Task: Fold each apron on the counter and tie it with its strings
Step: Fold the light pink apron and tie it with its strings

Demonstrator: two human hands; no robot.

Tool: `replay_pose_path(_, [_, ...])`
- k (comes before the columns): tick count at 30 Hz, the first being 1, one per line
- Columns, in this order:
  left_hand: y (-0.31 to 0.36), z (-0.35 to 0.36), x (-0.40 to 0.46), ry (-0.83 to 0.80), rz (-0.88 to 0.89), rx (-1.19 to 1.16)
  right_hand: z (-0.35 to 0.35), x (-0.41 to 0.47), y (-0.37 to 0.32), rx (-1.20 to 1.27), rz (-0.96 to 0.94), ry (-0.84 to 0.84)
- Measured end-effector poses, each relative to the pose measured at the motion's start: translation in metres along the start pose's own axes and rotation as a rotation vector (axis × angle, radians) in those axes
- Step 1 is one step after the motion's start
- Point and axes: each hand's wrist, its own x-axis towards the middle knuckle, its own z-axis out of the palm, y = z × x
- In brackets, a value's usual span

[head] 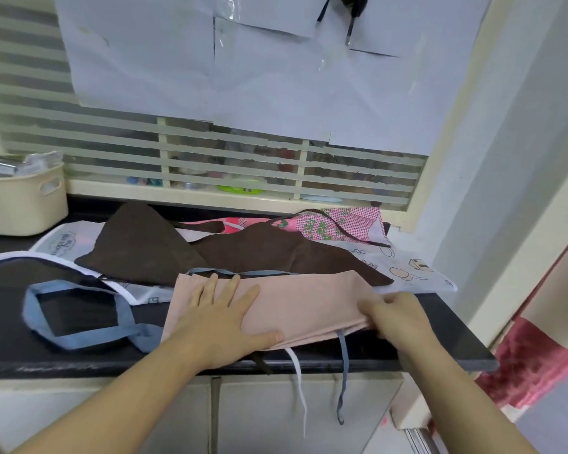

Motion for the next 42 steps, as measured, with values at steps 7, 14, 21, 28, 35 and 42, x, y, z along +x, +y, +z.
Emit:
replay_pose_path(7, [0.001,0.000,-0.003,-0.003,-0.014,-0.024,0.027,-0.032,-0.014,0.589,0.154,-0.228])
replay_pose_path(14, [0.001,0.001,-0.008,-0.005,-0.008,-0.064,0.066,-0.049,-0.031,0.154,-0.030,-0.166])
replay_pose_path(21, [-0.002,0.001,-0.007,0.010,0.010,-0.167,0.097,-0.066,-0.030,-0.124,-0.472,-0.152])
replay_pose_path(28, [-0.016,-0.033,-0.025,0.283,-0.166,-1.342,0.122,-0.079,-0.033,-0.677,-0.707,-0.154])
replay_pose_path(35, [-0.042,-0.033,-0.020,0.330,-0.340,-1.570,0.136,-0.076,-0.021,-0.731,-0.822,-0.184])
replay_pose_path(42, [-0.039,-0.034,-0.025,0.428,-0.355,-1.359,0.132,-0.068,-0.002,-0.554,-0.812,-0.191])
